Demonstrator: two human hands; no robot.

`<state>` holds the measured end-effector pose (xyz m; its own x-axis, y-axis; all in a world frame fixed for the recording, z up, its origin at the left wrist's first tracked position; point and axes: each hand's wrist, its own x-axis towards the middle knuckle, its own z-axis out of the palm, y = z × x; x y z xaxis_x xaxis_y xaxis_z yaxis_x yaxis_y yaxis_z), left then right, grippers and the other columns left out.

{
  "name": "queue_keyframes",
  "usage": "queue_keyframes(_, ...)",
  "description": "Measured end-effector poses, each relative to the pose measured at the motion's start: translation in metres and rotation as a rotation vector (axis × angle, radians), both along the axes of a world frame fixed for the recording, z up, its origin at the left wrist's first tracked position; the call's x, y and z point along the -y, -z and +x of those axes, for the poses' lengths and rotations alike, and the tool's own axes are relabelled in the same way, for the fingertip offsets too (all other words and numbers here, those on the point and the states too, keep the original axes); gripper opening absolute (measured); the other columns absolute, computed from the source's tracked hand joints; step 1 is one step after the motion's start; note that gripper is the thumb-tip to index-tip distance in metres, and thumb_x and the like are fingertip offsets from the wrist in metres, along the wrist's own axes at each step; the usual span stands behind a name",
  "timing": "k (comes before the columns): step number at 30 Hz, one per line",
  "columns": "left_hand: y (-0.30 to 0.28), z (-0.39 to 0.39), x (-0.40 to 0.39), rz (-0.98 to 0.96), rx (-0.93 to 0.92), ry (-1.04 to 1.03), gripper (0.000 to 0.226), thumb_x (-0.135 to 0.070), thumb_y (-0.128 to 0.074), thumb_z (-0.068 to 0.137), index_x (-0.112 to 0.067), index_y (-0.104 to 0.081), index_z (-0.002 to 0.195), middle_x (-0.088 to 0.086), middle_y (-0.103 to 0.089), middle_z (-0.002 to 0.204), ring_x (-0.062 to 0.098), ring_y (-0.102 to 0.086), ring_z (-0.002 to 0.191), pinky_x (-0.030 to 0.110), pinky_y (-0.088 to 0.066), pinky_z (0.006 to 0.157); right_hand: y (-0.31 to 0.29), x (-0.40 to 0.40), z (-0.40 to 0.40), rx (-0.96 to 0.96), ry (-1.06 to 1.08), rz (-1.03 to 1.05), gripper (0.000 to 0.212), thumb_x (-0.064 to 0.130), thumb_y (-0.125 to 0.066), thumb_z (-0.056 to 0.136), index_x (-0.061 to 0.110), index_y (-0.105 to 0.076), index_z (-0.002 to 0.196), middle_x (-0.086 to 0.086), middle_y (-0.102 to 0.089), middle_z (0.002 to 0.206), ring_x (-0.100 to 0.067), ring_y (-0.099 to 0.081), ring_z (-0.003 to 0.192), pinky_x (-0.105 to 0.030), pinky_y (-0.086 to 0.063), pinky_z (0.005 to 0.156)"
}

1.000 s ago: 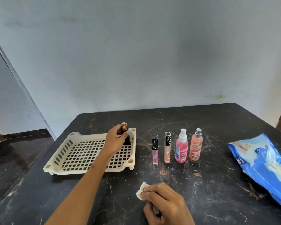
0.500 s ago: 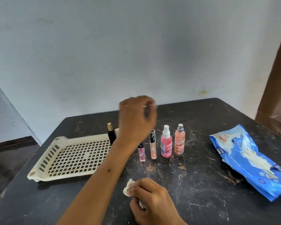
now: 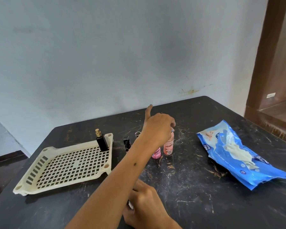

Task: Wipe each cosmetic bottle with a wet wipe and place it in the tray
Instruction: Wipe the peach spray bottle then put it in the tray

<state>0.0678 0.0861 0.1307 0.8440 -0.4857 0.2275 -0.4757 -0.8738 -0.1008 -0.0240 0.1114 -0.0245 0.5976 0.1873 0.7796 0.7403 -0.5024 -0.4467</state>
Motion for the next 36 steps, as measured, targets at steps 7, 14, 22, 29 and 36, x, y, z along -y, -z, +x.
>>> queue_keyframes(7, -0.028, -0.029, -0.042, -0.568, 0.073, 0.036, 0.024, -0.017, -0.056, 0.091, -0.018, -0.067, 0.112, -0.001, -0.068, 0.108, 0.003, -0.057, 0.090, 0.013, -0.038, 0.090, -0.003, 0.004, 0.001, -0.101, 0.074, 0.152, 0.020, 0.015, -0.052, 0.071, 0.029, -0.058, 0.084, 0.012, -0.060, 0.095, -0.006, -0.063, 0.073, -0.023, -0.053, 0.050)
queue_keyframes(14, -0.029, -0.070, -0.117, -0.855, 0.167, -0.053, 0.023, -0.007, -0.060, 0.086, -0.024, -0.069, 0.099, -0.010, -0.066, 0.093, 0.000, -0.064, 0.084, 0.002, -0.043, 0.073, -0.014, 0.011, -0.004, -0.148, 0.113, 0.146, 0.056, 0.001, -0.064, 0.066, 0.034, -0.061, 0.111, 0.001, -0.037, 0.143, 0.001, -0.050, 0.072, -0.021, -0.053, 0.045)
queue_keyframes(22, 0.005, -0.076, -0.142, -0.981, 0.008, -0.082, 0.022, -0.013, -0.065, 0.085, -0.032, -0.071, 0.092, -0.015, -0.069, 0.088, 0.002, -0.067, 0.080, 0.021, -0.053, 0.074, -0.008, 0.008, -0.003, -0.160, 0.078, -0.060, 0.045, 0.020, -0.042, 0.078, 0.038, -0.062, 0.114, -0.001, -0.049, 0.136, 0.002, -0.047, 0.068, -0.020, -0.051, 0.048)
queue_keyframes(29, 0.040, -0.075, -0.138, -1.243, -0.254, -0.059, 0.019, -0.038, -0.052, 0.085, -0.037, -0.061, 0.102, -0.005, -0.071, 0.097, 0.008, -0.067, 0.092, 0.020, -0.052, 0.073, -0.003, 0.011, 0.000, -0.164, 0.035, 0.042, 0.035, 0.023, -0.048, 0.077, 0.032, -0.071, 0.102, 0.005, -0.058, 0.118, 0.006, -0.049, 0.071, -0.006, -0.042, 0.064)
queue_keyframes(36, 0.078, -0.073, -0.136, -1.664, -0.466, -0.051, 0.039, -0.041, -0.047, 0.084, -0.012, -0.064, 0.103, 0.006, -0.068, 0.075, 0.018, -0.065, 0.072, 0.026, -0.053, 0.066, -0.011, 0.013, -0.007, -0.104, -0.022, 0.040, 0.023, 0.022, -0.057, 0.078, 0.031, -0.076, 0.089, 0.006, -0.058, 0.131, 0.000, -0.058, 0.076, -0.015, -0.051, 0.068)
